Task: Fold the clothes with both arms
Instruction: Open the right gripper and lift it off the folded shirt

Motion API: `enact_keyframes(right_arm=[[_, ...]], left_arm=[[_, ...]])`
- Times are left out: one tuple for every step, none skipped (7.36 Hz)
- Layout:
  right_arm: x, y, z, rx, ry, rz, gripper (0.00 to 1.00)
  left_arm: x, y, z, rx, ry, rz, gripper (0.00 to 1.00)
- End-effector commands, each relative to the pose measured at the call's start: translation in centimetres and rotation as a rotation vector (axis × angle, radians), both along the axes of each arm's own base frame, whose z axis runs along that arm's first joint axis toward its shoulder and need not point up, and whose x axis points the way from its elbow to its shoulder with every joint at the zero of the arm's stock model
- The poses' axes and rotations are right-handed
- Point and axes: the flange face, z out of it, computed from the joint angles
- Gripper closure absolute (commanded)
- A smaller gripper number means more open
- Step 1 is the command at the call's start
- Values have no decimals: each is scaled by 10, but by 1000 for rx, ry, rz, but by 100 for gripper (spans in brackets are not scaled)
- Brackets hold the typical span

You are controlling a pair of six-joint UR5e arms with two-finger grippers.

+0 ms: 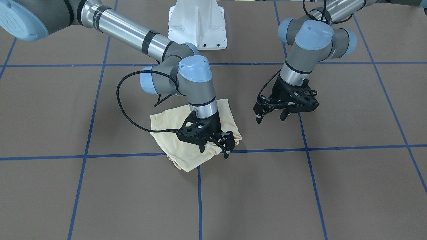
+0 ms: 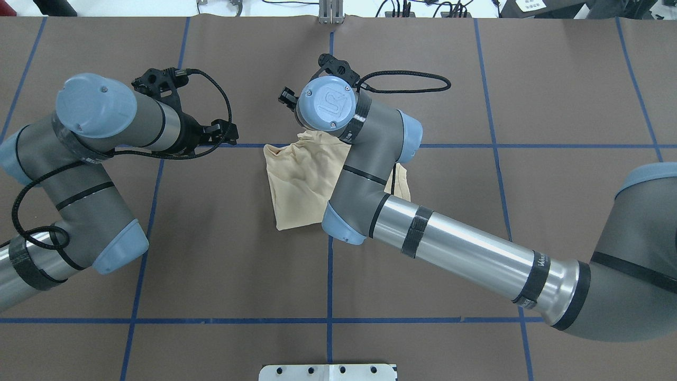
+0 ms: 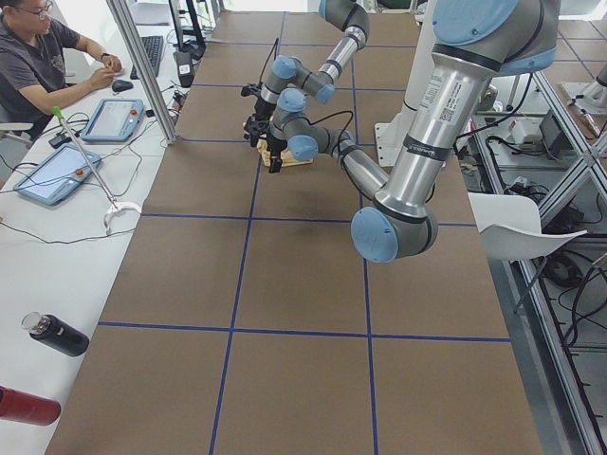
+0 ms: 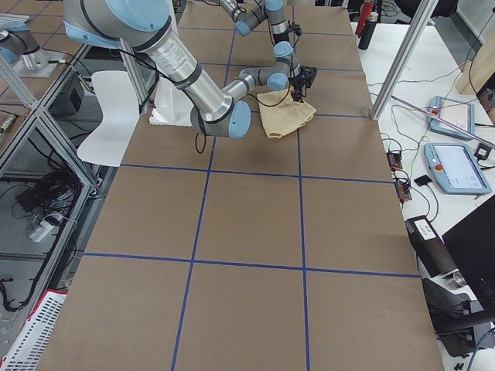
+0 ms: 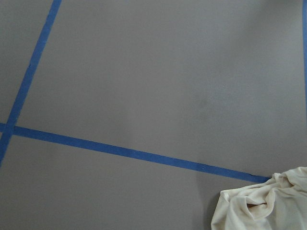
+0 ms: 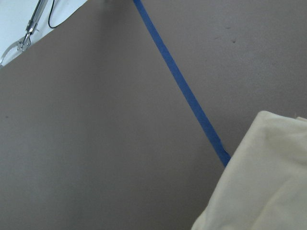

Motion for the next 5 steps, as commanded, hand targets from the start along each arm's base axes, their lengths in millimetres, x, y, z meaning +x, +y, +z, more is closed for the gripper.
enact_keyframes(right_arm=[[-4,-1,19,58,81,-77,0],[-4,-10,26,69,112,-75,0],[-5,-19,31,112,161,-92,0],[-2,-29,40,119,190,-97,0],[-1,-35,49,131,221,-98,0]], left_arm=[[-1,-1,-1,1,1,-2,1],[-1,0,0,-1,1,-1,1],[-1,-1,0,-1,1,-3,1],[0,-1,1,-3,-2,-1,1],[0,-1,1,-3,-2,-1,1]])
